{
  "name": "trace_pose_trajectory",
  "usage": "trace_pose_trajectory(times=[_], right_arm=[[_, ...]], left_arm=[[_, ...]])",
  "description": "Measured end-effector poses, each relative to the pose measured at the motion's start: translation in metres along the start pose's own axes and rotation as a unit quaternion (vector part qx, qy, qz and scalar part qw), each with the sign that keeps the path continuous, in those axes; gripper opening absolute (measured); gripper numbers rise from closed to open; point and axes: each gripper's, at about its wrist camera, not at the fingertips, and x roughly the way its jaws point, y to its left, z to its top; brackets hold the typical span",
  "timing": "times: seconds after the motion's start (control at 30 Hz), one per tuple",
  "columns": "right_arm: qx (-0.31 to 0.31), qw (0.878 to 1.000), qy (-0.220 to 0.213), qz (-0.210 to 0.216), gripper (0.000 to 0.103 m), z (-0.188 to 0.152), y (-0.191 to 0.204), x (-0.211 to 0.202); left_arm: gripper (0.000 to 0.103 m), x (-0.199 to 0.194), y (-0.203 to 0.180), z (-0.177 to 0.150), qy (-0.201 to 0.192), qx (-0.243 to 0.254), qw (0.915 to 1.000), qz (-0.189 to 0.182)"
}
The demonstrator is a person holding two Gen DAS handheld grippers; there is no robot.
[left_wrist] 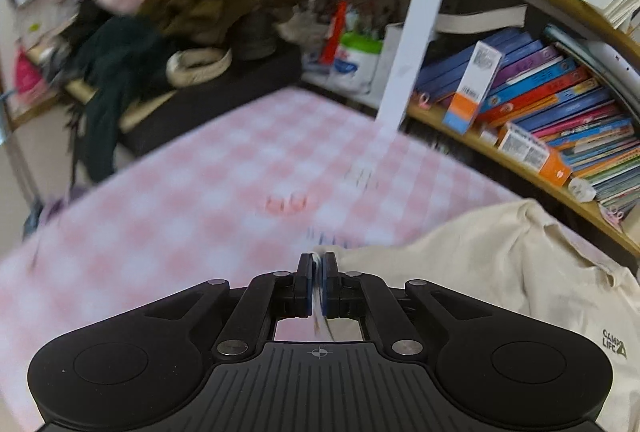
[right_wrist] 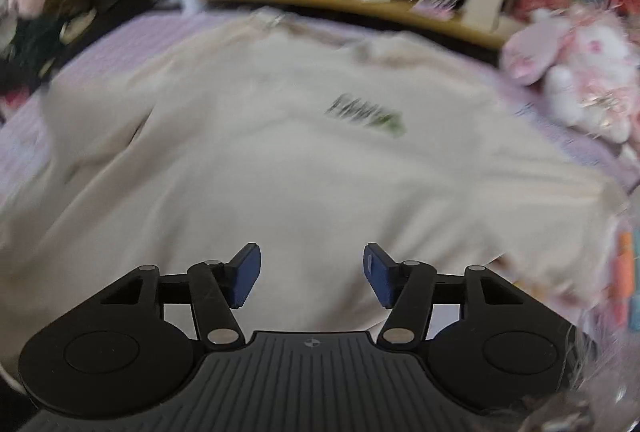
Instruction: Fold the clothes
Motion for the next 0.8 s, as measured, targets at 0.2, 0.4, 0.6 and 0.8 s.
trace_pose_trajectory(times=[0.2, 0.4, 0.6, 0.8], right_arm=[[0.024, 0.998, 0.040, -0.046, 0.055, -0.005, 0.042, 0.011], [0.059, 0.992, 0.057, -0.095, 0.057, -0.004, 0.072, 0.020], [0.101, 0.984, 0.063, -0.134, 0.059, -0.005, 0.085, 0.018], [0.108, 0.981, 0.071, -0.147, 0.060, -0.001, 0.095, 0.021]], left_arm=[[0.003, 0.051, 0.008, 0.060, -0.009, 0.071, 0.9972, -0.023], [0.002, 0.107, 0.017, 0.110, -0.011, 0.103, 0.9942, -0.030], [0.003, 0.148, 0.020, 0.135, -0.001, 0.128, 0.9915, -0.024], [0.003, 0.170, 0.032, 0.134, 0.030, 0.155, 0.9874, 0.007]])
